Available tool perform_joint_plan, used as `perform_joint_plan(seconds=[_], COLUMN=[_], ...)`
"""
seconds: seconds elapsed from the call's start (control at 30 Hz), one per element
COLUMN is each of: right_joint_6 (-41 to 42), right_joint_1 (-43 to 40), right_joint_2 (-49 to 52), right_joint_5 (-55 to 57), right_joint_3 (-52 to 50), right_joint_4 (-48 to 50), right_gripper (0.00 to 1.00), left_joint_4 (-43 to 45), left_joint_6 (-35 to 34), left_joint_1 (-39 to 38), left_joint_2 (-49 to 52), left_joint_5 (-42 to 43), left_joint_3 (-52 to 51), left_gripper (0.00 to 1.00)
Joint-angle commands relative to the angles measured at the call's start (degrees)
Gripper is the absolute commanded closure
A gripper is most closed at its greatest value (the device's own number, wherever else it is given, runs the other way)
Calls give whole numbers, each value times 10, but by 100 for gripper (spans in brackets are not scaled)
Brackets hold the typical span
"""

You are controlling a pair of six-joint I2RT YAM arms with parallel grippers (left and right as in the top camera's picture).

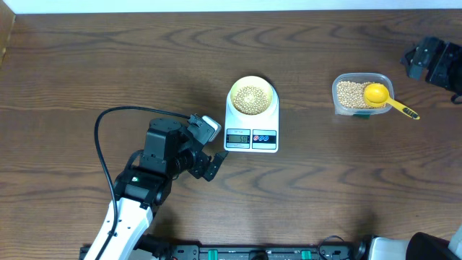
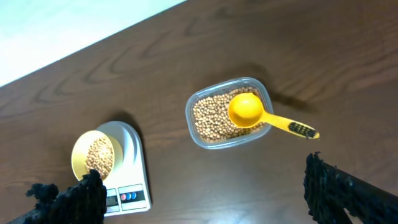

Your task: Scoop item into bowl and weigh 50g on scale

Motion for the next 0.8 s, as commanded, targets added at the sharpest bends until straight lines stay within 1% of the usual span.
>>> perform_joint_plan(seconds=[0.0,0.13,0.23,0.3,0.4,0.47,0.53,0.6,0.77], right_joint_6=[-44,-92,-92,-93,-143,-202,-223,-223,-223], right_joint_1=[2,2,2,5,24,57,87,104,112], right_joint_2=[-5,-5,-5,0,1,-5,-20,-38,-129], right_joint_5=[7,6,2,0,1,17,42,60,66], right_joint_3=[5,5,3,-8,-45,-80,-116,-154,-302], right_joint_4=[3,10,14,37,84,110,135,166,296], right_gripper=[1,1,1,1,1,1,1,1,1], left_joint_4=[0,0,0,0,0,0,0,0,0], left_joint_6=[8,8,8,8,8,8,8,8,8], left_joint_1=[2,2,2,2,2,2,2,2,2], left_joint_2=[1,1,1,1,1,1,1,1,1], left_joint_5=[-3,-3,-3,-3,-3,-3,-3,-3,-3], left_joint_3=[2,2,2,2,2,2,2,2,2], left_gripper=[2,2,2,2,2,2,3,2,2])
